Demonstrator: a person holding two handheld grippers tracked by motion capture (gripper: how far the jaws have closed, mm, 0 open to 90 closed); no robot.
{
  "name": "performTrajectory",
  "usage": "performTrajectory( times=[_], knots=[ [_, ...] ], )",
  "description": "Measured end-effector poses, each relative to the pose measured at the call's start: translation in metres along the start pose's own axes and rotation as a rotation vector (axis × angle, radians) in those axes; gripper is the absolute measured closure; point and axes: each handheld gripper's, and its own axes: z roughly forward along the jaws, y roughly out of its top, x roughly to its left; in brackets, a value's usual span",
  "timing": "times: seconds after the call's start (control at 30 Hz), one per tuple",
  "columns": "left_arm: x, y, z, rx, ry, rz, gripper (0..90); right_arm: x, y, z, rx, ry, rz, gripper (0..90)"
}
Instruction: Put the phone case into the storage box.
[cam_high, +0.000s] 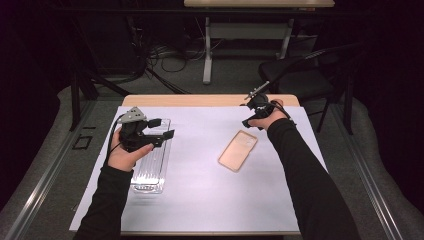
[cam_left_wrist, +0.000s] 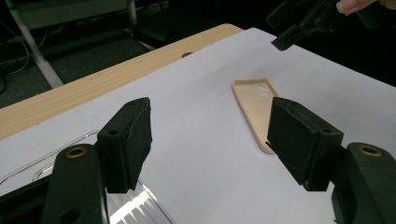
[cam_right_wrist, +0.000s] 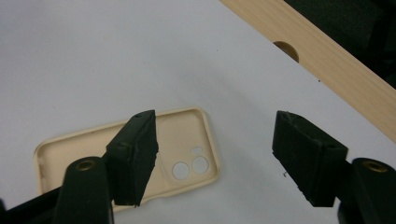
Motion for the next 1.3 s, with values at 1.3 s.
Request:
performTrajectory(
  times=[1.3],
  knots=[
    [-0.002, -0.003, -0.009, -0.012, 0.005, 0.001, 43.4, -0.010, 0.023, 0.056, 0.225, -0.020, -0.103, 61.5]
  ],
)
